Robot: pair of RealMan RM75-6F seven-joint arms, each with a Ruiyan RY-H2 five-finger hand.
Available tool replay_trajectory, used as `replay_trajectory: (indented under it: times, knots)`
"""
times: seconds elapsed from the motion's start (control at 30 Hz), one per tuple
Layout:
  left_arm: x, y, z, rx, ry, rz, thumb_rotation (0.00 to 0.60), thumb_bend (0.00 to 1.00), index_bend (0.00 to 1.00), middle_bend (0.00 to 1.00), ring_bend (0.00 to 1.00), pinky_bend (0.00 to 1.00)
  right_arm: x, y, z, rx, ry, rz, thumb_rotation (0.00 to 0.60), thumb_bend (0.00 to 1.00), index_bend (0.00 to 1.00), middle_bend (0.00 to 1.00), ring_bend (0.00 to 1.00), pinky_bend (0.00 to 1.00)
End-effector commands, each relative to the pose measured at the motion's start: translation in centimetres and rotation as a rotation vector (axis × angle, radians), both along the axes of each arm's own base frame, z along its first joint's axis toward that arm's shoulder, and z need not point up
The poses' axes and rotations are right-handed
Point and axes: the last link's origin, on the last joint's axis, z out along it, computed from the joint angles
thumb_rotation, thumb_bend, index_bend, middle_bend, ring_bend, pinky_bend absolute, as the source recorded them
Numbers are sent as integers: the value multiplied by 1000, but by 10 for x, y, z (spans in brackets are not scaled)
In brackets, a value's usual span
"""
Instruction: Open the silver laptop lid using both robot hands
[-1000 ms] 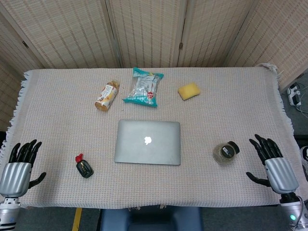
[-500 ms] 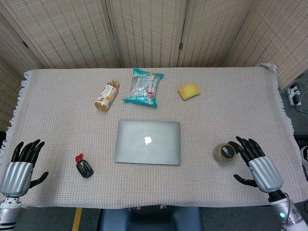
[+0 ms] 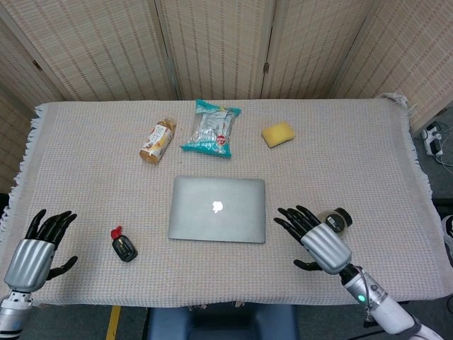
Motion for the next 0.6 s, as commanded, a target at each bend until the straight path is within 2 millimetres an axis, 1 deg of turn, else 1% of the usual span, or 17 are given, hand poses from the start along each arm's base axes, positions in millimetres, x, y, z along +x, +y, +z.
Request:
replay_trajectory:
  times: [0.03, 0.37, 0.6]
  knots:
    - [1, 0, 0, -11, 3, -16, 600, 241, 168, 178, 199, 0, 32, -16, -27, 59, -1, 61, 600, 209, 0, 0, 11, 0]
    - [15, 7, -8, -57, 5, -99, 600, 241, 176, 185, 202, 0, 79, -54, -92, 121, 53, 111, 600, 209, 0, 0, 0, 0]
    - [23, 12, -11, -75, 4, -127, 600, 241, 177, 186, 203, 0, 103, -74, -129, 154, 64, 111, 600, 209, 0, 0, 0, 0]
